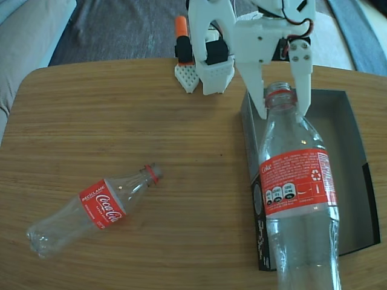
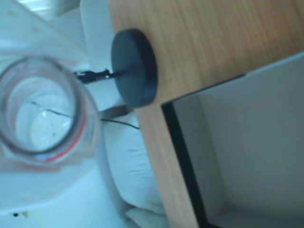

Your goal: Grasp the bottles and put them in the box.

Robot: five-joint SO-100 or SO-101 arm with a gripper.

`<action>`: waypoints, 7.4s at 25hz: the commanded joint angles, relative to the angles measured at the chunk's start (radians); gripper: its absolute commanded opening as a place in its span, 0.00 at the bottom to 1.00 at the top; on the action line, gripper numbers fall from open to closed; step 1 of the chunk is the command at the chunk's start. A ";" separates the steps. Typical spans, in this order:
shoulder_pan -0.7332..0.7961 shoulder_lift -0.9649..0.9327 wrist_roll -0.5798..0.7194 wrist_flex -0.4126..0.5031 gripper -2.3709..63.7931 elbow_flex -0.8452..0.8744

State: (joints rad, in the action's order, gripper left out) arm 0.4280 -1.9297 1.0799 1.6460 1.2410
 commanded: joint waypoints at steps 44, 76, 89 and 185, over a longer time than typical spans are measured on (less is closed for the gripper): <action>0.156 -0.075 0.005 -0.023 0.03 0.305; 0.155 -0.167 -0.038 0.061 0.03 0.178; 0.264 -0.169 -0.411 0.067 0.03 0.103; 0.500 -0.209 -0.655 -0.258 0.03 0.589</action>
State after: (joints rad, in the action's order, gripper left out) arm 0.9281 -2.1276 0.4203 1.4067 1.8408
